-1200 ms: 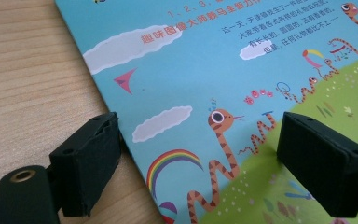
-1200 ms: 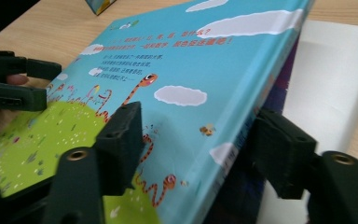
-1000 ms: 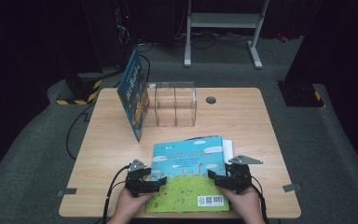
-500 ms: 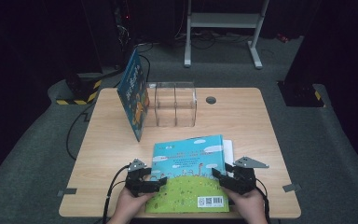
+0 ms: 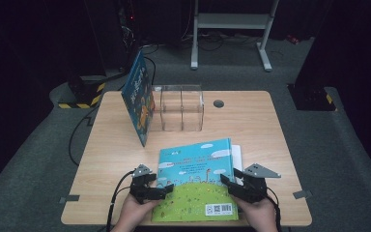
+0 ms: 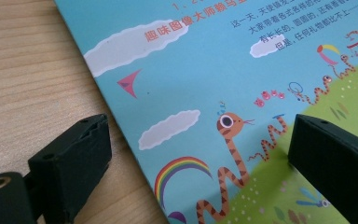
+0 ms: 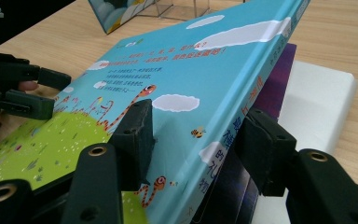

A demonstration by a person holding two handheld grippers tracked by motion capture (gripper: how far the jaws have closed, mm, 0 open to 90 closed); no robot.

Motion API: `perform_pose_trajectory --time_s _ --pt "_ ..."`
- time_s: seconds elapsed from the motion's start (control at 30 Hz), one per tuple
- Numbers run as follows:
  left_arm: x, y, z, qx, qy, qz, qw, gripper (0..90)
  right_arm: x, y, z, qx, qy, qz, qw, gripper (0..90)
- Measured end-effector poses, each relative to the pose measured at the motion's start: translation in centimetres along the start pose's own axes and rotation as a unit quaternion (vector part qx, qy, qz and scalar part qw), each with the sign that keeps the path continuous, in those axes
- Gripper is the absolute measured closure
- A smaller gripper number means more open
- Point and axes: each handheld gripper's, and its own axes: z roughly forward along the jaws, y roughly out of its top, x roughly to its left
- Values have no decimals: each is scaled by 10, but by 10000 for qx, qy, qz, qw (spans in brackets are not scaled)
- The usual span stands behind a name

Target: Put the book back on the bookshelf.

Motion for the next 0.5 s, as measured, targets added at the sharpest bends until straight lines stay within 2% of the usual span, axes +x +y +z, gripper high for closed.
perform_pose_trajectory --time_s 0.33,0.5 --pt "3 1 0 -5 -197 -133 9997 24 5 3 -7 -127 -33 -214 9997 474" --pt "2 2 2 9 -272 -177 9995 18 5 2 -7 -158 -42 -246 9996 474"
